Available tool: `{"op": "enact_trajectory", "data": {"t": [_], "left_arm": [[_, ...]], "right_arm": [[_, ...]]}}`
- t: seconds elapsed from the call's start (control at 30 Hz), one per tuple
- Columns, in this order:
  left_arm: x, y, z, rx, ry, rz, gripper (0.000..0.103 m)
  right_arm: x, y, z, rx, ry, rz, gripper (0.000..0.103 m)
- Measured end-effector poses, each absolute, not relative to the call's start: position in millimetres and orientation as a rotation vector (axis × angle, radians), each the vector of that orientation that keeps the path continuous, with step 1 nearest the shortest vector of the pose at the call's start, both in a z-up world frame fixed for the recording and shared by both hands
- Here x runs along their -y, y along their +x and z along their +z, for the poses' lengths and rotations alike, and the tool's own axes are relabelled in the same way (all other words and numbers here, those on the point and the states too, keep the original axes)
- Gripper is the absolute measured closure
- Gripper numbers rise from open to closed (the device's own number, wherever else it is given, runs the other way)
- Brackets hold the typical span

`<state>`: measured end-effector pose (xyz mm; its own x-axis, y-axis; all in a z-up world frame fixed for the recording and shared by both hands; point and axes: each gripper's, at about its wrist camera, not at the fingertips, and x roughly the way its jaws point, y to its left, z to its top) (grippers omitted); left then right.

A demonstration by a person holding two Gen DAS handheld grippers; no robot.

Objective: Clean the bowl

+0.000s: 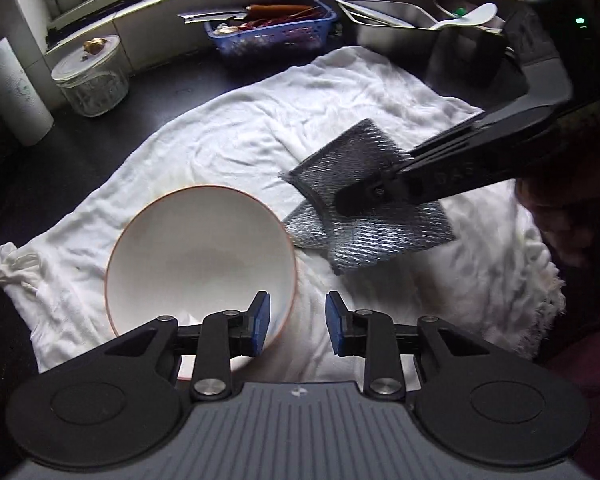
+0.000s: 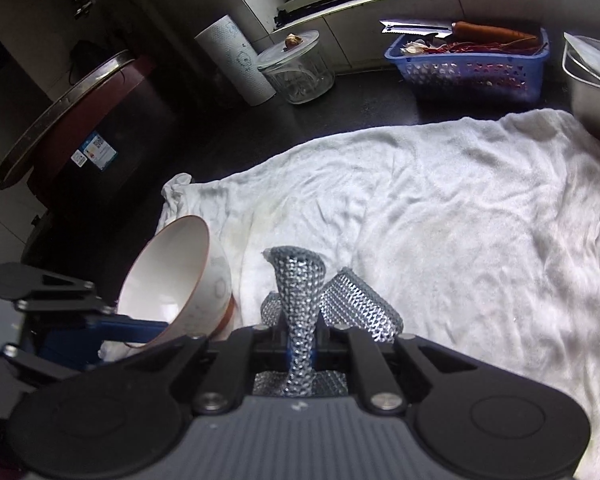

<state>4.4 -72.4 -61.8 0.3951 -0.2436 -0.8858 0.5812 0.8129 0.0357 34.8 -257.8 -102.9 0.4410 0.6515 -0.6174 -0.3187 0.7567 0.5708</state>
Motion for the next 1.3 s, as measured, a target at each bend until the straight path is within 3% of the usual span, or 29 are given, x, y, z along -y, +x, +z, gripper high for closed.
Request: {"op": "enact_trajectory", "data": {"t": [0.1,0.27,0.4,0.57,0.8,1.13,1.3], "left_arm": [[58.0,17.1,-55.6,-1.05,0.242,-0.532,0.094],[-10.8,54.8,-48.2,-1.094,-0.329,-0.515,0.096],[-61.7,60.9,-65.8,-1.077,-0.734,-0.488,0.098],[-90.1,52.6,-88.8,-1.029,-1.019,-0.449,0.098],[-99.8,48.6,-103.9,-1.004,-1.159,-0.464,0.096],[-105.4,52.4,-111.5,-1.022,-1.197,-0.467,0.095],[-106.1,52.1,-114.1,-1.019,-1.206,-0.471,0.094]], "right_arm": [[258.8,35.6,-101.0,-0.923,0.411,0.641,0.092],[253.0,40.9,-96.4,-0.889,0.379,0.683,0.092],[237.3,53.6,-91.1,-0.85,0.286,0.754,0.092],[216.9,74.9,-95.3,-0.838,0.181,0.812,0.092],[185.3,74.2,-101.3,-0.78,-0.085,0.949,0.092],[162.1,41.0,-84.3,-0.512,-0.7,1.346,0.094],[156.1,49.1,-85.6,-0.532,-0.732,1.281,0.094]]}}
